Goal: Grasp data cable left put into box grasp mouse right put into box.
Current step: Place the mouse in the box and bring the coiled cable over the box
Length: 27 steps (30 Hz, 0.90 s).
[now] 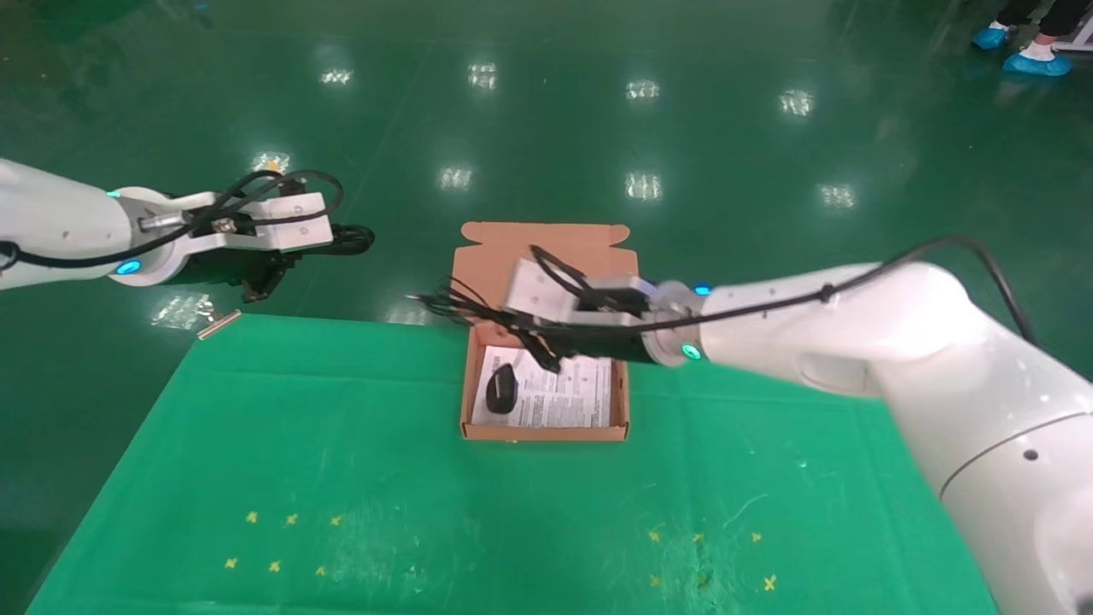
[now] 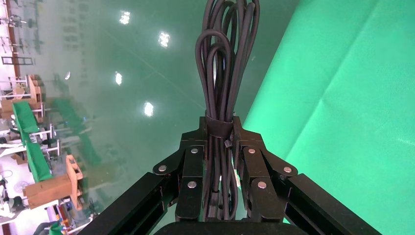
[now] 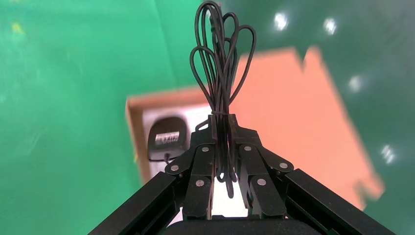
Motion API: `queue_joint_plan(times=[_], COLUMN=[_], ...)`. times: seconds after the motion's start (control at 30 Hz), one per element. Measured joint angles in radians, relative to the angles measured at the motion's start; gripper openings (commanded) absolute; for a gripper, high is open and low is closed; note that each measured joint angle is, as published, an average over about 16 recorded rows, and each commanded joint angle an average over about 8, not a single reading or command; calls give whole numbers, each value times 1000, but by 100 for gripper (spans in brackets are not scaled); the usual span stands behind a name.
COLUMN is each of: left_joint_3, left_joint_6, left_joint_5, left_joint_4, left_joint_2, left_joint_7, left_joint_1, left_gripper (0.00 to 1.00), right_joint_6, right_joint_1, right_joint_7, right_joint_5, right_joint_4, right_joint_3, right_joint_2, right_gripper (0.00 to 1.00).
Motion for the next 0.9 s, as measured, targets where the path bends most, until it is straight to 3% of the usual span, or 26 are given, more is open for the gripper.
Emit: queue_joint_plan(times=[0.2,0.23,0.47,0.5,0.9], left_joint_3=[0,0,0,0,4], left_joint_6=[0,0,1,1,-2], left_joint_5=[1,1,1,1,2], left_joint_4=[-1,-1,-2,-2,-2], left_joint_2=[0,0,-1,-1,5], left_joint_7=[-1,-1,-1,-1,8], left_joint_1=[0,0,1,1,3], left_gripper=[0,0,0,0,0], right_joint_6=[47,54,94,97,109], right_joint_1=[0,0,5,6,10], right_joint_7=[68,76,109,111,129], right_joint_5=[8,8,18,20,33], right_joint_4=[-28,-28,-6,-1,69], right_joint_3=[-93,-107,-195,-203,-237], right_joint_2=[-4,-5,-6,-5,36], right_gripper=[0,4,91,99,100])
